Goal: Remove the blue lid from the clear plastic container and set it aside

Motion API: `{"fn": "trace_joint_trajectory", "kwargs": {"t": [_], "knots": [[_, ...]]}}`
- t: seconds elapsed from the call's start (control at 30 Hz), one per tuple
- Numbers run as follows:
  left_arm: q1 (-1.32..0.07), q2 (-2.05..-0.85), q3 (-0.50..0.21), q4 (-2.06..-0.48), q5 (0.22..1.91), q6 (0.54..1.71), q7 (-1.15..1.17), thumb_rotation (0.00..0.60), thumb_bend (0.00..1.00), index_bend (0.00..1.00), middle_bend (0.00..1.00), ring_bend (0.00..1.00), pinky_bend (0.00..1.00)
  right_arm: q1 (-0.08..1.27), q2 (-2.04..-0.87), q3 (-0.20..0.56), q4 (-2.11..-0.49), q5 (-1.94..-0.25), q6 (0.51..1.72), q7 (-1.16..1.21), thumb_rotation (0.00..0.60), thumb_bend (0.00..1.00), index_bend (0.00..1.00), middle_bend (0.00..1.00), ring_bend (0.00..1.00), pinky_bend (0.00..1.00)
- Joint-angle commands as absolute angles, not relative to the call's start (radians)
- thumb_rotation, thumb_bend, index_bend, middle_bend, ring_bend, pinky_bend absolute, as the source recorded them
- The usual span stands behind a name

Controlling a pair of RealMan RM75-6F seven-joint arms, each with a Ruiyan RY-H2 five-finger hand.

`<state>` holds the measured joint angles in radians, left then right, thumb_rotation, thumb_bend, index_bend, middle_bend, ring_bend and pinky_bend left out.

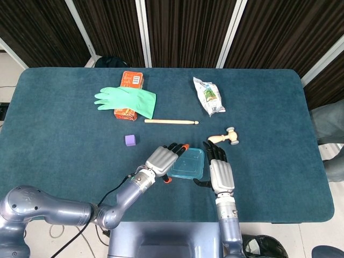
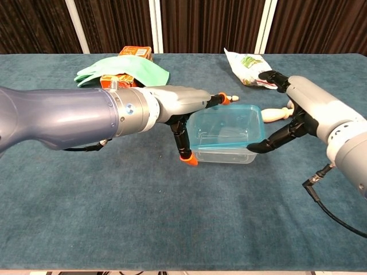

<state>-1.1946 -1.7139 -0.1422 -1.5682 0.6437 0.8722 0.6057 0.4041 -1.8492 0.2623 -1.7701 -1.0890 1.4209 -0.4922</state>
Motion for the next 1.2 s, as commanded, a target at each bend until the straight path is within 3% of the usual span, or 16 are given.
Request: {"fn": "trace_joint_trajectory", "kwargs": {"t": [0.03, 0.17, 0.67, 1.0, 1.2], "knots": [[-1.192, -1.717, -0.143, -1.565, 0.648, 0.873, 0.6, 0.6, 0.03, 0.0, 0.0, 0.02, 0.21, 0.405, -1.849, 0.261, -1.767, -1.096, 1.421, -0.486, 0.6, 0.23, 0.11, 0.0, 0.0, 0.0], [-1.189, -1.716, -0.148, -1.564, 0.655, 0.875, 0.591, 0.6, 0.0, 0.0, 0.0, 0.0, 0.2, 0.405, -1.848, 0.258, -1.766, -1.111, 1.417, -0.464, 0.6, 0.23, 0.17, 0.0, 0.0, 0.0], [-1.169, -1.713, -0.157, -1.565, 0.676, 0.88, 0.557, 0.6, 0.0, 0.0, 0.0, 0.0, 0.19, 0.403, -1.858, 0.243, -1.751, -1.109, 1.408, -0.456, 0.6, 0.23, 0.24, 0.0, 0.0, 0.0], [-1.162, -1.703, -0.169, -1.575, 0.678, 0.88, 0.54, 0.6, 0.0, 0.0, 0.0, 0.0, 0.19, 0.415, -1.862, 0.262, -1.751, -1.098, 1.402, -0.472, 0.6, 0.44, 0.37, 0.0, 0.0, 0.0], [-1.157, -1.696, -0.174, -1.582, 0.682, 0.873, 0.524, 0.6, 0.0, 0.0, 0.0, 0.0, 0.18, 0.416, -1.86, 0.261, -1.754, -1.091, 1.398, -0.476, 0.6, 0.51, 0.44, 0.0, 0.0, 0.0]]}}
